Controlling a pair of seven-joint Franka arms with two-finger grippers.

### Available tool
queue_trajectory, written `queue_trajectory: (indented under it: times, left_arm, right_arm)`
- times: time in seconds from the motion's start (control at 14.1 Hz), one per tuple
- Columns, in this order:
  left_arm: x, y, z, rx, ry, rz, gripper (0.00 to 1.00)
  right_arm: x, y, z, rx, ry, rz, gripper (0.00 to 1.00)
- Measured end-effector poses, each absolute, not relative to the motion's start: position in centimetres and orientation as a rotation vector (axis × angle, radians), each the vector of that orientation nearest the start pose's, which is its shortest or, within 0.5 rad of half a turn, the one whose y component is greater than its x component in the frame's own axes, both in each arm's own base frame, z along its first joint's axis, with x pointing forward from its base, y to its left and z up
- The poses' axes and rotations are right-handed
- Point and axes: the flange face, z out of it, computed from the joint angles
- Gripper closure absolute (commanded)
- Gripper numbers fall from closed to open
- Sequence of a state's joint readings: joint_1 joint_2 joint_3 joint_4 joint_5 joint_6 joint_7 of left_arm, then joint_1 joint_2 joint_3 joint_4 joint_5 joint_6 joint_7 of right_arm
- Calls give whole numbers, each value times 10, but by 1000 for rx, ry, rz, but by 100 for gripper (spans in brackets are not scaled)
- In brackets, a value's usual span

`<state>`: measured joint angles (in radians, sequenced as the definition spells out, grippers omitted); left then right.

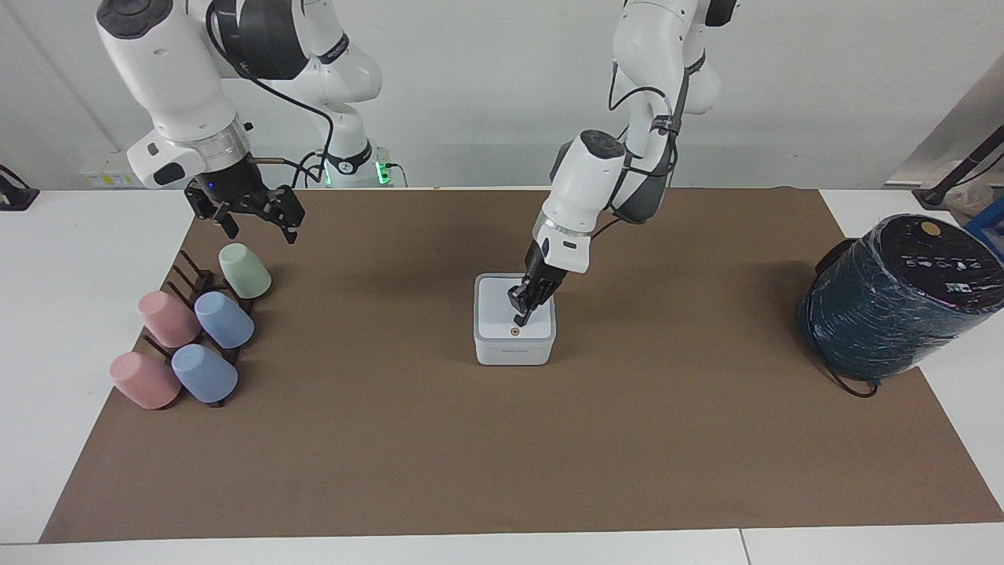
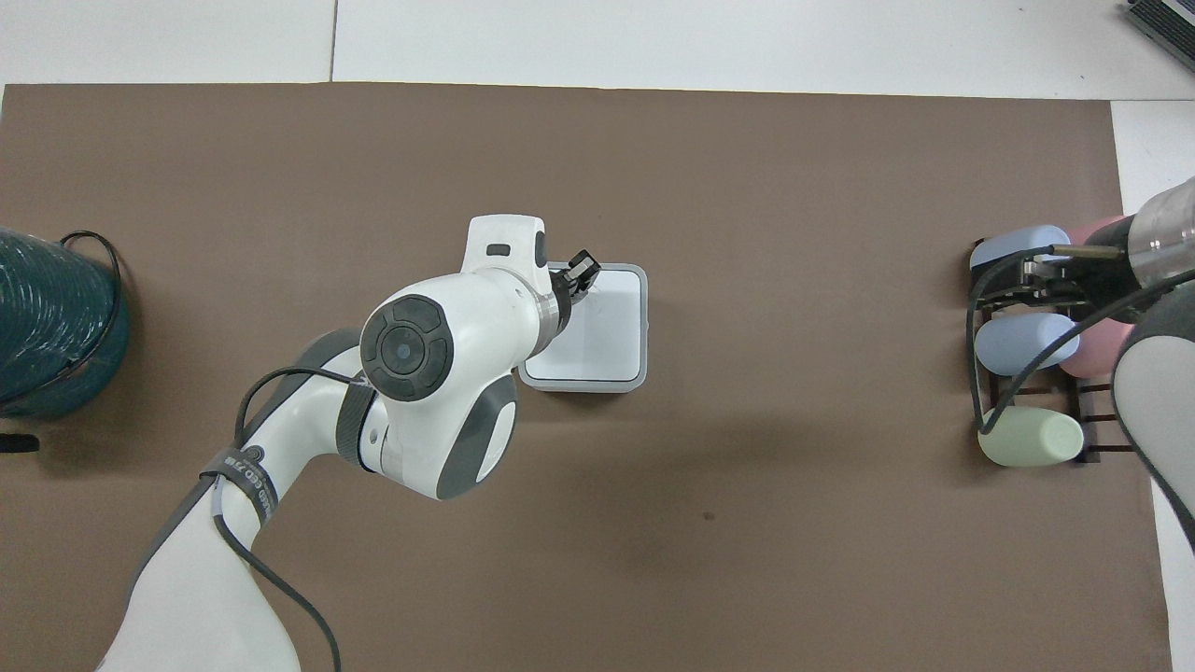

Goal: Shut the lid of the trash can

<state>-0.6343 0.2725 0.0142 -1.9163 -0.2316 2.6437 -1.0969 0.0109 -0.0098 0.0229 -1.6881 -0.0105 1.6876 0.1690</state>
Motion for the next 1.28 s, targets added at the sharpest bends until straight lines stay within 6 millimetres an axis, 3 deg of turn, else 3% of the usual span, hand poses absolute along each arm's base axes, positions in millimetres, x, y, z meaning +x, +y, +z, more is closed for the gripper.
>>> queue_trajectory:
  times: [0.28, 0.5, 0.71, 0.92, 1.14, 1.28]
  left_arm:
    - [548, -367, 415, -3309, -1117, -173, 100]
    - [577, -318, 457, -3237, -1077, -56, 100]
    - [595, -239, 501, -3205, -1005, 17, 100]
    - [608, -136, 522, -3200, -892, 68, 100]
    - [608, -32, 537, -3202, -760, 51, 99]
    - [603, 14, 545, -3202, -678, 26, 86]
  right_arm:
    - [559, 18, 584, -3144, 211, -16, 0]
    - [559, 18, 584, -3144, 211, -16, 0]
    - [559, 18, 584, -3144, 211, -16, 0]
    - [559, 18, 584, -3144, 211, -16, 0]
    - [559, 18, 584, -3144, 212, -16, 0]
    - [559, 16, 584, -3144, 215, -16, 0]
